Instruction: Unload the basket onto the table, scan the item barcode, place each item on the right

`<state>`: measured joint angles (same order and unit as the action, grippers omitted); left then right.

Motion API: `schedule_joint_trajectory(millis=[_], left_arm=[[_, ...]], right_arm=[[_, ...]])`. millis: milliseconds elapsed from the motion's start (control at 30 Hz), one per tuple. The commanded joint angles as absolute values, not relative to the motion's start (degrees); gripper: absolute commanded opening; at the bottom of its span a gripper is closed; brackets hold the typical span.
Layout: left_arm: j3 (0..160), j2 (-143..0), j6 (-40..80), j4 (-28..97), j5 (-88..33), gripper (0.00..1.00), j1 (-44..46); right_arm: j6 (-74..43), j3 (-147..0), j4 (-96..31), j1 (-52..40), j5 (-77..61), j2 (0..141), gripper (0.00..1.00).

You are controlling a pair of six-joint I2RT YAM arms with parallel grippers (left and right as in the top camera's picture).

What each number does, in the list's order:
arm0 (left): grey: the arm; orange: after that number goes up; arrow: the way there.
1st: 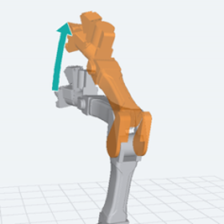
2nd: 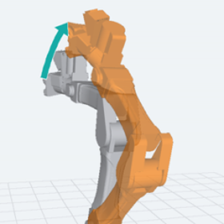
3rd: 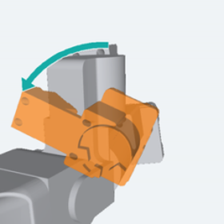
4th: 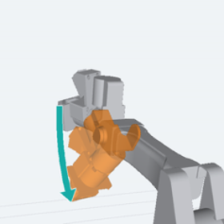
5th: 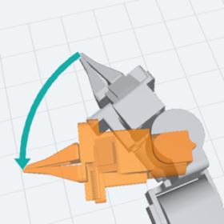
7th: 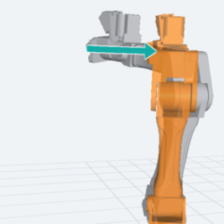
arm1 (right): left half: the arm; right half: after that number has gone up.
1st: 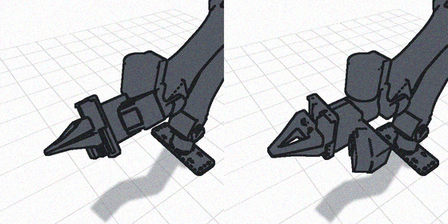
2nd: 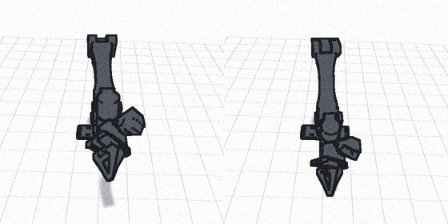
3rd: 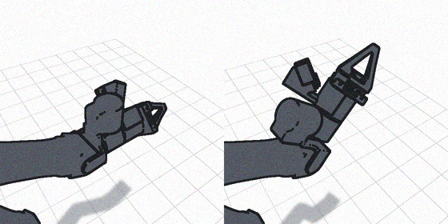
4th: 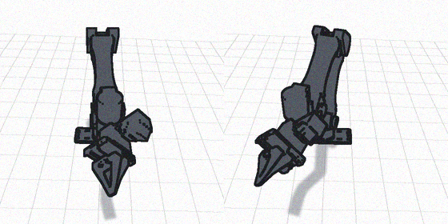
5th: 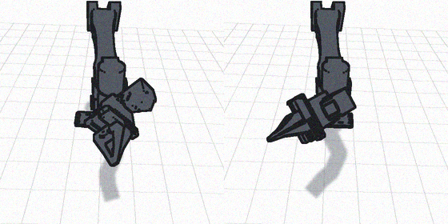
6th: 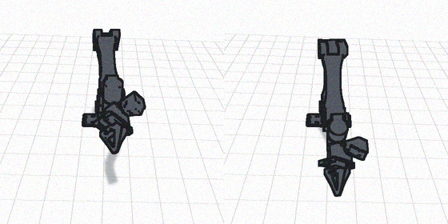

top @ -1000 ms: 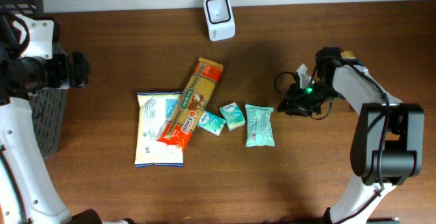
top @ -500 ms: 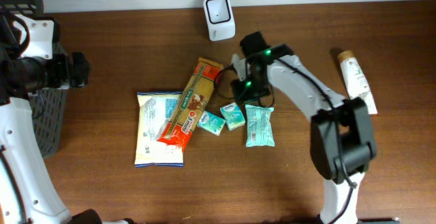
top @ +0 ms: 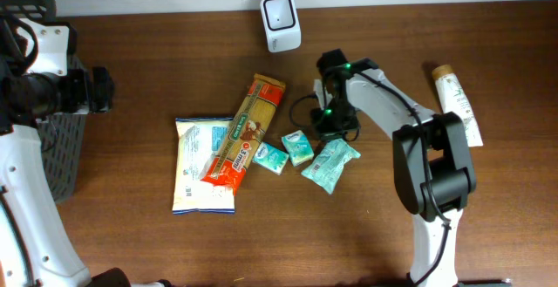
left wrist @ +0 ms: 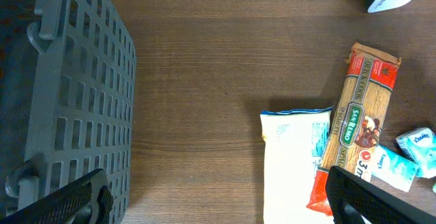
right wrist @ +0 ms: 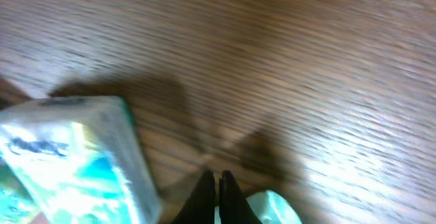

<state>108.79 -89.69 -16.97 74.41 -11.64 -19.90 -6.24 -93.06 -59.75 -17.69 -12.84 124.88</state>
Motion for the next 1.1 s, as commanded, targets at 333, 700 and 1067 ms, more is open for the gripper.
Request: schedule_joint_trajectory(millis=[333,700,1067], left_arm=[[108.92,-89.76,-17.67,74.54,-12.25,0.99,-20.16],[108.9,-89.76,-17.67,74.67,-12.25,0.99,-20.16],[108.92,-89.76,-17.67,74.7,-12.25,0.99,-20.16]], right_arm=[[-4.64,-94.39,-64.14,-12.23,-13.72,125.01,0.09],[9.67,-88.84,-70.43,2.68,-30.46,109.3,0.67],[6.79,-64.75,-45.93,2.59,-39.33,109.91,0.67]])
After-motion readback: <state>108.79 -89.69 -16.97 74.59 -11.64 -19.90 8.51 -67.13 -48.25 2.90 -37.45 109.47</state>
